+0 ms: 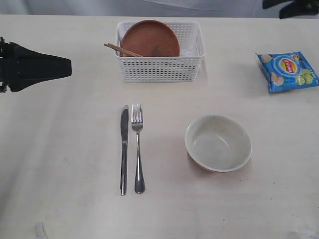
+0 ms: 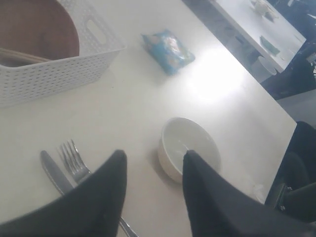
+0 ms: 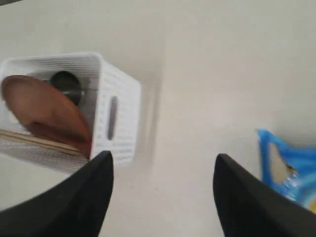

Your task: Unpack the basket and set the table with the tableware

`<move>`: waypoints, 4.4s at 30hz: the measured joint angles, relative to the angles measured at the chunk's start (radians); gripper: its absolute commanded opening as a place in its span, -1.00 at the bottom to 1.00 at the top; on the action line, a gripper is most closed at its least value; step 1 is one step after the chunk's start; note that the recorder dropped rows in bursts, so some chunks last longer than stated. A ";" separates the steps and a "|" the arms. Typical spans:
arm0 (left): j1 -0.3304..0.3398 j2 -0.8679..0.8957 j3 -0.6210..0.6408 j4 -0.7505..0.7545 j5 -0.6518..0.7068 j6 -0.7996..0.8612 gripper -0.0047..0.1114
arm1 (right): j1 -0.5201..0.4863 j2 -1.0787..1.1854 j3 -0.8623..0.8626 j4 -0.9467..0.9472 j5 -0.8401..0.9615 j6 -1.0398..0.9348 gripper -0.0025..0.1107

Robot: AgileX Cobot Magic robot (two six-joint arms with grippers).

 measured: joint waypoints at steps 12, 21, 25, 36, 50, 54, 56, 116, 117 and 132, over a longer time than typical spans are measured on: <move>0.000 0.000 0.000 0.000 -0.003 -0.008 -0.30 | 0.396 0.011 -0.128 -0.278 -0.126 -0.042 0.04; 0.000 0.000 0.000 0.000 -0.003 -0.013 -0.30 | 0.604 0.138 -0.128 -0.549 -0.336 -0.119 0.04; 0.000 0.000 0.000 0.000 -0.003 -0.020 -0.30 | 0.609 0.194 -0.128 -0.559 -0.354 -0.114 0.04; 0.000 0.000 0.000 -0.002 -0.003 -0.027 -0.30 | 0.609 0.240 -0.128 -0.587 -0.467 -0.128 0.03; 0.000 0.000 0.000 -0.002 0.002 -0.029 -0.30 | 0.605 0.293 -0.128 -0.606 -0.463 -0.135 -0.54; 0.000 0.000 0.000 -0.002 0.002 -0.029 -0.30 | 0.605 0.289 -0.133 -0.598 -0.463 -0.147 -0.96; 0.000 0.000 0.000 -0.002 0.002 -0.029 -0.30 | 0.605 0.285 -0.135 -0.592 -0.463 -0.144 -0.96; 0.003 0.807 -0.446 -0.177 -0.158 0.710 -0.10 | 0.745 0.294 -0.210 -0.284 -0.322 -0.152 -0.96; 0.003 0.809 -0.446 -0.188 -0.158 0.721 -0.10 | 0.745 0.294 -0.210 -0.284 -0.322 -0.152 -0.96; 0.003 0.809 -0.451 -0.214 -0.122 0.739 -0.76 | 0.746 0.294 -0.211 -0.274 -0.329 -0.233 -0.96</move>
